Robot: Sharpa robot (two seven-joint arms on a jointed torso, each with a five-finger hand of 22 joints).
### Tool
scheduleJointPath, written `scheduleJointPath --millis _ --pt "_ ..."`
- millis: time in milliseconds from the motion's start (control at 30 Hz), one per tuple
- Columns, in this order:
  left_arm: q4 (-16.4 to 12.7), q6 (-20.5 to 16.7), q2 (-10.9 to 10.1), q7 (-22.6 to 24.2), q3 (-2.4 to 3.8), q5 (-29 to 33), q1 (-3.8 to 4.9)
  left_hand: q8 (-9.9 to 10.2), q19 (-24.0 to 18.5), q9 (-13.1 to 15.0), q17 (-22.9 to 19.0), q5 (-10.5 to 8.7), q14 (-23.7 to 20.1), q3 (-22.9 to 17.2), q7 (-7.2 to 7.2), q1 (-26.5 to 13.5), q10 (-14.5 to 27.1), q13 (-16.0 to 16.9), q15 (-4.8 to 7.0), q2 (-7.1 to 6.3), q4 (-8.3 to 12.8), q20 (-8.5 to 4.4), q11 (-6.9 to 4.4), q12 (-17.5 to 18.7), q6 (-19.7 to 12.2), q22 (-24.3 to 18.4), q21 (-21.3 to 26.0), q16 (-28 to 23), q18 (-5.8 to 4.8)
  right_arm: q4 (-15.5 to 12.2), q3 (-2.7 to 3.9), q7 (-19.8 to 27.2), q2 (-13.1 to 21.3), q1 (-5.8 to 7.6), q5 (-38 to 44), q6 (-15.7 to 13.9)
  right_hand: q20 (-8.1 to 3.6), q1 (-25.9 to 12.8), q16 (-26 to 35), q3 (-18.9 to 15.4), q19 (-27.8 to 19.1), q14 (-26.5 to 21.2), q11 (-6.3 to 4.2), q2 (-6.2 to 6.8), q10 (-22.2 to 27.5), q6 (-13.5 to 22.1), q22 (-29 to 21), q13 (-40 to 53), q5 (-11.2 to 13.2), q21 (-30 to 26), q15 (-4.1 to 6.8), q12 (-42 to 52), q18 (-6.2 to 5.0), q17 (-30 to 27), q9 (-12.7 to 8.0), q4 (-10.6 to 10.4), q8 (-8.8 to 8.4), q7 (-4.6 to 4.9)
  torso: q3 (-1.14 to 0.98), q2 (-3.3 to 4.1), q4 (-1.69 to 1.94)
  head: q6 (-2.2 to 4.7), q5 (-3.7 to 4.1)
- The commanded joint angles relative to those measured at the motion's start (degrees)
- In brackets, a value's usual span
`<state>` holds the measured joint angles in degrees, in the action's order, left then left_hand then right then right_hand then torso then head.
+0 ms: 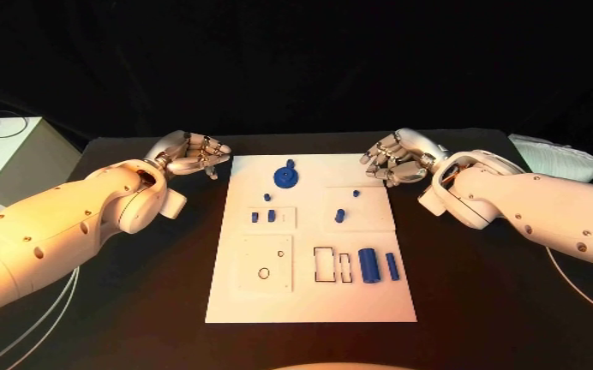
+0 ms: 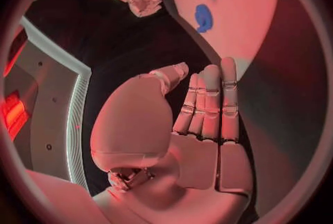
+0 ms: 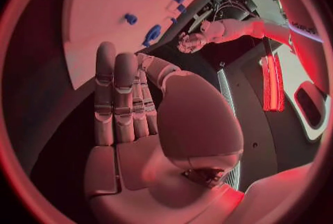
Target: Assemble the parts on the task board
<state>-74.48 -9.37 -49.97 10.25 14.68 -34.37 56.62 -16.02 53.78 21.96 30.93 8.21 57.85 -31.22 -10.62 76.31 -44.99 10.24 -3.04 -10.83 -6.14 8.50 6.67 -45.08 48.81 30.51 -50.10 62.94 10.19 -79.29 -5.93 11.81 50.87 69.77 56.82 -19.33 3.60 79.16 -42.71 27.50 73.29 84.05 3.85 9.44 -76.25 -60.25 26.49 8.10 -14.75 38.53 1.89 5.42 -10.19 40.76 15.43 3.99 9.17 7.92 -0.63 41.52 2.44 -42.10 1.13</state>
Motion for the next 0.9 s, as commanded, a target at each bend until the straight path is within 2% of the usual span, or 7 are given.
scheduleJointPath --millis 33,100,200,367,500,700,900 --pt "-2.06 5.21 -1.05 7.67 0.04 18.31 -0.69 -0.48 1.18 -0.02 -0.41 -0.28 -0.96 2.25 0.47 -0.89 -1.72 -2.12 0.06 -0.55 -1.87 0.05 0.05 4.01 -0.13 -2.35 3.27 -1.37 0.39 -1.75 -0.07 -5.77 0.88 -0.43 17.17 3.84 -0.26 -1.31 -10.43 1.1 2.92 1.73 -1.28 0.3 -1.64 -0.64 11.89 1.79 0.04 10.43 0.32 -0.05 1.72 9.12 0.32 -0.02 -0.35 -0.18 0.07 -0.02 0.01 0.65 0.54" --pt "-3.13 6.1 -1.7 8.67 0.05 19.74 -1.03 -0.13 2.86 -0.46 -0.8 -0.34 -0.92 3.81 0.77 0.1 -5.04 -4.38 0.28 -0.73 -3.2 -0.17 -0.2 8.82 0.32 -4.74 6.47 -2.86 0.42 -2.9 -0.1 -7.35 1.34 -0.79 21.85 3.27 -0.24 -1.5 -11.06 1.22 3.0 1.65 -1.21 0.27 -1.63 -0.72 12.48 1.96 0.07 10.94 0.34 -0.1 1.8 9.64 0.38 -0.13 -0.35 -0.14 0.13 -0.03 -0.02 0.81 0.63" --pt "-4.26 6.84 -2.21 9.59 0.06 20.82 -1.41 0.73 4.15 -1.09 -1.73 -0.4 -1.06 5.19 0.98 1.45 -9.25 -6.46 0.33 -0.91 -4.47 -0.25 -0.24 15.35 1.34 -7.51 10.42 -6.18 0.34 -4.32 -0.12 -9.46 1.63 -1.34 27.04 2.46 -0.06 -2.41 -18.2 2.04 5.66 2.26 -0.91 0.73 -0.27 -0.62 21.58 2.72 0.97 18.6 0.09 -1.17 3.12 15.92 0.68 -0.56 -0.66 -0.09 0.1 -0.06 0.01 0.78 0.82" --pt "-5.56 7.42 -2.61 10.17 0.07 21.29 -1.79 1.19 3.21 -1.38 -4.15 -0.29 -2.78 4.74 1.14 3.83 -14.92 -6.55 0.13 -0.62 -4.48 0.05 -0.35 21.85 3.08 -10.59 15.39 -13.47 0.2 -6.19 -0.14 -12.63 1.44 -2.24 33.78 1.54 0.34 -4.01 -23.38 2.74 8.24 2.57 -0.17 1.75 2.59 -0.1 29.97 2.6 1.92 25.56 -0.5 -2.01 4.43 20.3 0.98 -1.68 -1.08 0.37 0.06 0.0 0.09 0.82 0.81" --pt "-6.4 7.9 -2.87 10.38 0.07 21.08 -1.95 2.36 -0.28 -1.68 -10.34 -0.31 -4.11 1.95 0.57 5.35 -18.58 -6.54 -1.92 -1.0 -3.1 2.24 0.55 32.07 3.2 -15.54 23.8 -31.25 0.08 -7.32 -0.2 -15.01 0.95 -2.77 37.71 1.36 0.66 -4.91 -25.06 3.33 8.82 2.34 0.18 2.8 4.09 0.3 32.13 2.23 2.54 27.37 -0.8 -1.93 4.69 21.35 1.24 -2.5 -1.34 0.51 0.1 0.12 0.06 0.96 0.95" --pt "-7.17 8.12 -3.03 10.58 0.07 20.61 -2.04 3.77 -0.82 -2.19 -12.06 -0.26 -1.77 1.02 0.3 4.42 -19.78 -6.51 -2.81 -1.03 -1.92 3.75 1.28 38.82 2.56 -19.66 30.27 -40.33 0.23 -8.44 -0.31 -18.12 0.21 -3.2 41.69 0.65 0.89 -5.3 -26.14 3.93 9.14 2.12 0.43 3.52 5.21 0.52 33.79 1.79 2.75 28.68 -1.01 -1.93 4.9 21.94 1.52 -3.11 -1.48 0.63 0.09 0.12 0.05 0.74 1.28" --pt "-7.51 7.92 -3.17 10.53 0.08 20.03 -2.06 4.29 0.15 -2.53 -13.14 -0.25 -2.09 0.86 0.05 4.03 -19.88 -6.48 -3.38 -0.96 -1.41 4.1 1.69 40.95 2.43 -21.3 32.57 -44.14 0.28 -8.98 -0.34 -20.52 -0.35 -3.35 43.58 -1.48 1.03 -5.45 -26.82 4.34 9.23 2.06 0.6 3.66 5.85 0.51 34.36 1.51 2.76 29.13 -1.16 -1.92 4.97 22.38 1.7 -3.5 -1.49 0.79 0.02 0.09 0.05 0.59 1.32"
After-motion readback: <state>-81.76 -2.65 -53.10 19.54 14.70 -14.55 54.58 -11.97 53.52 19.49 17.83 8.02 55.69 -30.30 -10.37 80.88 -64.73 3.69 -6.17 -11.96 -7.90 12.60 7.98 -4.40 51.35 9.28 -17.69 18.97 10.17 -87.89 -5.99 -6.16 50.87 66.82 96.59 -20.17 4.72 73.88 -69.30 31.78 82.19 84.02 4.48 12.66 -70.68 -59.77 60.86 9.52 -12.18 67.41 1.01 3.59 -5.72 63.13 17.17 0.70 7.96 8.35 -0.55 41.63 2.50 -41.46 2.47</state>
